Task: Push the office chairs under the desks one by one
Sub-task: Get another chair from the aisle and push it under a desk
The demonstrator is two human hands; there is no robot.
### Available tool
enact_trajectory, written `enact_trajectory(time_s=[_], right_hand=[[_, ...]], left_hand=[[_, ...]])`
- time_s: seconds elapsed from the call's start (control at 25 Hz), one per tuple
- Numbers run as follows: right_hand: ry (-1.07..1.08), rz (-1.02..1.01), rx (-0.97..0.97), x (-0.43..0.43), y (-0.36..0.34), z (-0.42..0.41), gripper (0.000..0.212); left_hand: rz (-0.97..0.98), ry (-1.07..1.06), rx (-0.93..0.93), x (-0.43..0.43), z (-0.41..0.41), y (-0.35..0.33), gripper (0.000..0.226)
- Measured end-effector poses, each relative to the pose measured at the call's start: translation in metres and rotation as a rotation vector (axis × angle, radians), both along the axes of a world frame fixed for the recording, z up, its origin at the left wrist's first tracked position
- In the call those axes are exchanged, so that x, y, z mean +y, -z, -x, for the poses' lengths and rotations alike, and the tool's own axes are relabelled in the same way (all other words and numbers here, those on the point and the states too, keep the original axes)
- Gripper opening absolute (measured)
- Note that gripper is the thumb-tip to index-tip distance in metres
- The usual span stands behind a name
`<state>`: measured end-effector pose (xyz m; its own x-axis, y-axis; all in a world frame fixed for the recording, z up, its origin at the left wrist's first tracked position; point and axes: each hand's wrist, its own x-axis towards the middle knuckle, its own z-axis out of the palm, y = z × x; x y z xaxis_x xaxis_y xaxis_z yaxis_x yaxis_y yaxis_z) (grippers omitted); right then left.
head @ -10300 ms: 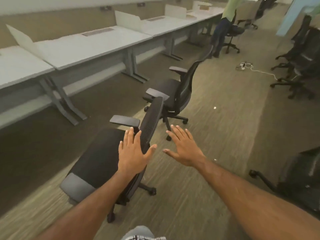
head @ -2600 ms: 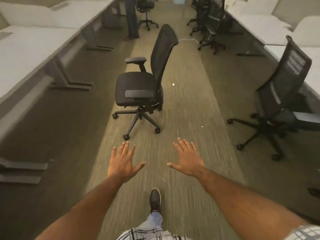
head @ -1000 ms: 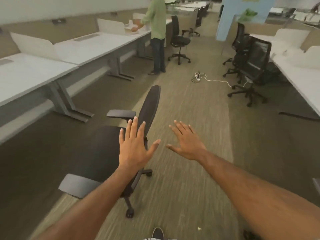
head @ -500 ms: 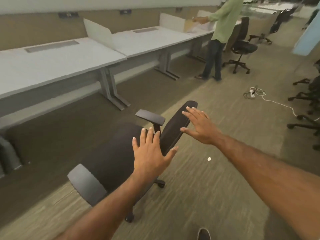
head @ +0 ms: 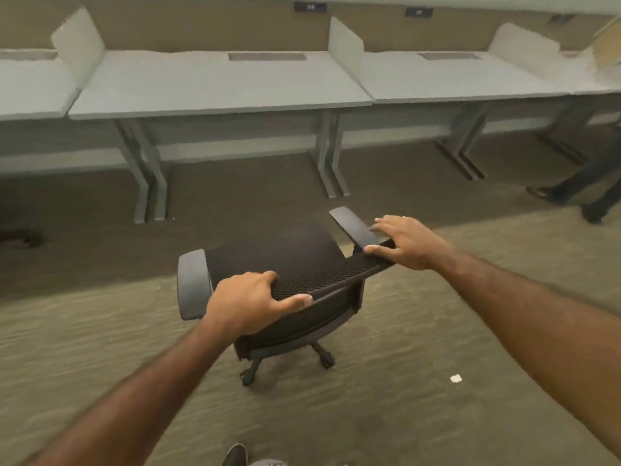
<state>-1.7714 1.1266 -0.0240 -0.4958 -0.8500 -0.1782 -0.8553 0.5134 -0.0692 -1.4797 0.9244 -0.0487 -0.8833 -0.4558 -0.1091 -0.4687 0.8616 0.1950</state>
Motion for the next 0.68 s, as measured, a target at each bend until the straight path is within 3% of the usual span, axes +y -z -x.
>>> enact_trajectory(time_s=[0.12,0.28,0.68], right_hand=[[-0.064,-0.042,-0.028,0.003,0.004,0.006,0.101],[-0.121,0.120,0.071,0.003,0.009,0.008,0.093],[-0.106,0.200,0.136,-0.069,0.001,0.031,0.078]], left_hand=[[0.009,-0.084,-0.005,0.011,-0.011,0.003,0.106],[0.048,-0.131,0.014,0.008,-0.008,-0.003,0.106],[0.056,-0.084,0.057,-0.064,0.018,-0.012,0.094]])
